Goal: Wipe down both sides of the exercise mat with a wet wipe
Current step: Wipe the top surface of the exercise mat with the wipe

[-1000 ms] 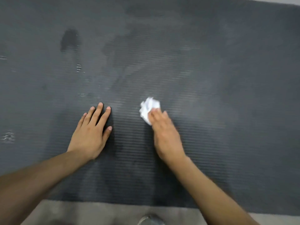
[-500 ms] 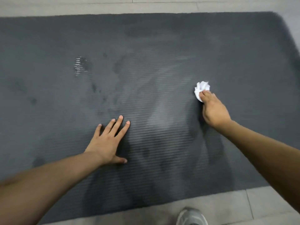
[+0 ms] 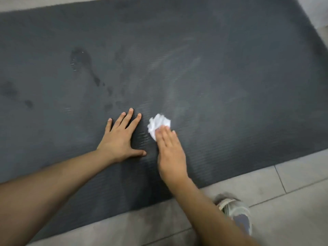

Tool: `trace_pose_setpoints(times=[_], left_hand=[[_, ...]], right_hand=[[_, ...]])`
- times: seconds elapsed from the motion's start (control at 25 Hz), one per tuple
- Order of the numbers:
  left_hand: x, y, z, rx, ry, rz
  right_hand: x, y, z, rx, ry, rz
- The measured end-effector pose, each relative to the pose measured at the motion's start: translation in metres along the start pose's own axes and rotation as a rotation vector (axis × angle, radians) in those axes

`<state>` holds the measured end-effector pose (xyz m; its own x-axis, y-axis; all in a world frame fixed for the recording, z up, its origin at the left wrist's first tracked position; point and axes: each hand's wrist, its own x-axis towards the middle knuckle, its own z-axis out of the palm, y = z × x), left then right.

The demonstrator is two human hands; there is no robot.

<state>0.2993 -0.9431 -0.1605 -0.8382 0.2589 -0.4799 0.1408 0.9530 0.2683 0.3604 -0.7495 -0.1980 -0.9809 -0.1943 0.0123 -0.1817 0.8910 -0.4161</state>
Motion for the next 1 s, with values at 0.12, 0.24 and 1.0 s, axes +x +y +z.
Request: trace_pose_setpoints(times=[0.12,0.24,1.0], left_hand=[[-0.007,-0.01,0.009,-0.055,0.079,0.055],[-0.003,-0.017,0.018,-0.099,0.125,0.084],[-0.007,-0.019,0.023,-0.066,0.178,0.119]], right_hand=[[-0.042,-0.024,-0.001,-0.052,-0.095,-0.261],[-0.033,0.047,-0.034,-0.173,-0.084,-0.167],[-0.127,0.063,-0.037,-0.121,0.317,0.654]])
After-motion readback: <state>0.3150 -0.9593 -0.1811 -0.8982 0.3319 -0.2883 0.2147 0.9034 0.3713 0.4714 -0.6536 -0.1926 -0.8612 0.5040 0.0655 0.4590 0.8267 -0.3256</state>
